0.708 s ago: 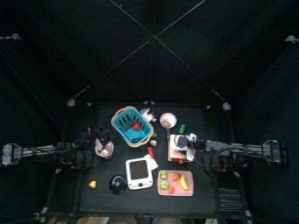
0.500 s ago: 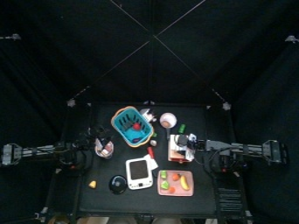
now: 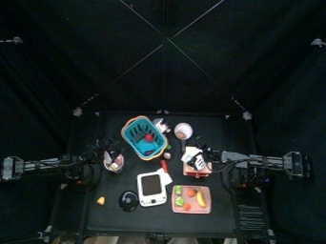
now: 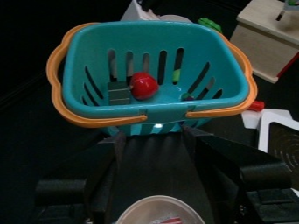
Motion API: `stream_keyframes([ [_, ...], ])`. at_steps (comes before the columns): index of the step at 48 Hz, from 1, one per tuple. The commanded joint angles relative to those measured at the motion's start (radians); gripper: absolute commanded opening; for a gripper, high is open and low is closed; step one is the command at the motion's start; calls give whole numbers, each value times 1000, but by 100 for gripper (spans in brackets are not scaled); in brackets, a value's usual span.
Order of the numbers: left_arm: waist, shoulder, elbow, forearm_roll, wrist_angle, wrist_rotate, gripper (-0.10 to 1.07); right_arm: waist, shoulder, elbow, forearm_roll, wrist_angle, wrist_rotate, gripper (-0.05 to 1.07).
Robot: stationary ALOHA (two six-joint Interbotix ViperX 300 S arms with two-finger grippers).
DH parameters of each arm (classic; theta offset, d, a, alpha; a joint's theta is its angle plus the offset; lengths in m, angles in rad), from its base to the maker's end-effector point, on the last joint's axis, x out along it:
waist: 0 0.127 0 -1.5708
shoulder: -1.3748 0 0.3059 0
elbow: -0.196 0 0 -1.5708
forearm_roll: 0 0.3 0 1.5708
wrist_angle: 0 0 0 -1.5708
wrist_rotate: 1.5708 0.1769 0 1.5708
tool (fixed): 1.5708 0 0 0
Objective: Place white sushi roll on stove
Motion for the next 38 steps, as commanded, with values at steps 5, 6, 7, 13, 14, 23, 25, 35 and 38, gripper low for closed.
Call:
stream_keyframes([
  [5,-2,2,2,-14,-58,2,91,95,80,-80,-172,-14,224,60],
  [6,-2,2,3,-15,-66,2,91,107,91,-87,-193,-11,249,60],
  [7,-3,2,6,-17,-75,2,91,123,103,-98,-212,-9,273,60],
  [13,-20,2,14,-21,-115,2,91,207,179,-170,-324,26,425,60],
  [14,-23,2,17,-23,-118,2,91,218,193,-183,-339,37,448,60],
  [23,-41,2,38,-54,-130,-2,91,314,330,-299,-471,169,653,60],
  [25,-46,2,37,-67,-129,-2,91,333,359,-322,-489,186,686,61],
  [35,-78,2,40,-110,-146,0,91,382,511,-456,-500,222,844,61],
  [38,-86,2,43,-109,-155,-2,91,391,555,-502,-505,258,882,61],
])
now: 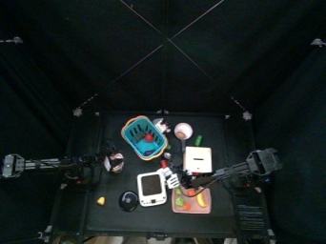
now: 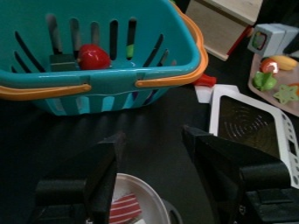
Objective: Place white sushi roll on stove
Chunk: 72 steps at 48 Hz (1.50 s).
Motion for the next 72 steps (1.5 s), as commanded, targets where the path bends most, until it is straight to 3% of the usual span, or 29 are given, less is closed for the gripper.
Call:
stream_keyframes([
  [1,-14,2,-9,-2,-14,-2,91,17,46,-107,-14,60,55,61],
  [30,-29,2,11,-57,-63,2,90,71,426,-621,-29,499,104,61],
  [42,-31,2,11,-57,-64,2,90,75,538,-770,-9,577,140,61],
  [55,-29,0,12,-57,-63,2,90,84,572,-761,-28,626,318,61],
  [72,-31,2,11,-57,-64,2,90,80,592,-758,5,603,345,62],
])
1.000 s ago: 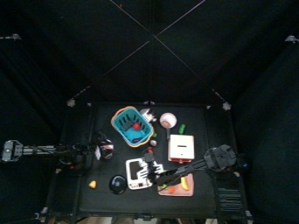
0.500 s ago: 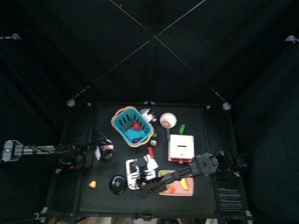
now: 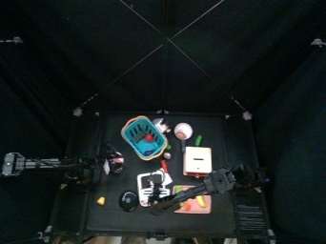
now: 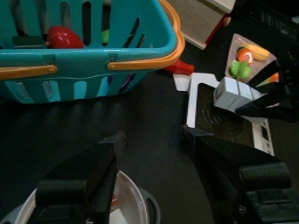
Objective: Place white sushi roll on stove
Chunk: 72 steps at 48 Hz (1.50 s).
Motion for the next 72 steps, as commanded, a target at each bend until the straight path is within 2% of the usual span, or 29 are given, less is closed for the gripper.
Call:
stream_keyframes([
  [1,-3,2,-15,0,-5,2,90,-3,-29,-12,2,-8,8,62],
  [11,-2,2,-14,0,-5,2,90,-6,-18,-15,5,-35,9,67],
  [33,-3,2,-14,0,-5,2,90,-15,-14,-14,6,-58,18,93],
  [56,-3,0,-17,0,-5,2,90,-9,-37,-8,-15,-51,-2,94],
  [72,-3,2,-14,0,-5,2,90,-9,-123,35,-44,-43,-83,94],
])
